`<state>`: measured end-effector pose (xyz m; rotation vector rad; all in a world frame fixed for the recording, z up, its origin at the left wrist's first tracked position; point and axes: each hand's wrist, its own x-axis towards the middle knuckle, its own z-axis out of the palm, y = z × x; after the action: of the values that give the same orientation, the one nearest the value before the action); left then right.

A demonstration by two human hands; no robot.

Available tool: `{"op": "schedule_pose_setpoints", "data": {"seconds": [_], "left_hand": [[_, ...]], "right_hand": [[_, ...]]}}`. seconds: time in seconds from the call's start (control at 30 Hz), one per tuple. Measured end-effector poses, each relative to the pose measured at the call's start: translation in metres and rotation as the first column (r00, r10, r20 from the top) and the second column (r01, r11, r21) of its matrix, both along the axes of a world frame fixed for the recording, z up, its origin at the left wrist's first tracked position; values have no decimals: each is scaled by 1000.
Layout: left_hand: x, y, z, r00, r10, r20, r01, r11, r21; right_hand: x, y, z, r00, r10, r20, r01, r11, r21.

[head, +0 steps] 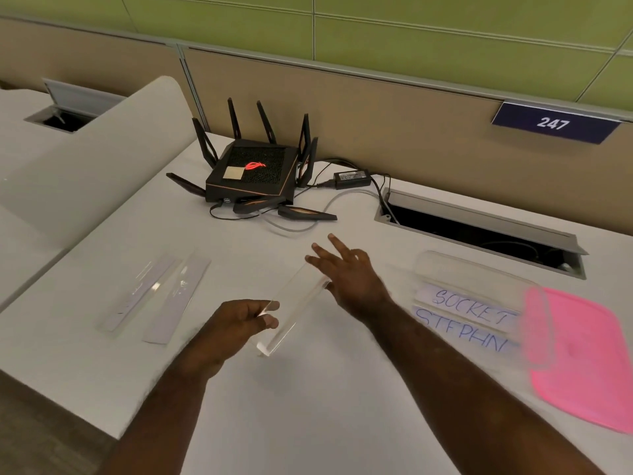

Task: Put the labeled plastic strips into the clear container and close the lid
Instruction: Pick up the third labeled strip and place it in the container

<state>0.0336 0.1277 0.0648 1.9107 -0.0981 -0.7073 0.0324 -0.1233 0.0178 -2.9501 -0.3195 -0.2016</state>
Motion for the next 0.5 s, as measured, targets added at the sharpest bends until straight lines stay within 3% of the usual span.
{"op": "schedule_pose_setpoints", "data": {"seconds": [0.2, 0.37, 0.5], "left_hand": [[12, -15, -1, 995, -98, -21, 97, 994, -54], [29, -46, -4, 971, -170, 169, 155, 983, 99], [36, -80, -4, 875, -364, 320, 281, 919, 278]], "right_hand": [[-19, -50, 16, 999, 9, -50, -10, 1000, -3], [-43, -93, 31, 993, -87, -85, 86, 996, -25], [-65, -128, 43, 978, -191, -88, 192, 981, 1]]}}
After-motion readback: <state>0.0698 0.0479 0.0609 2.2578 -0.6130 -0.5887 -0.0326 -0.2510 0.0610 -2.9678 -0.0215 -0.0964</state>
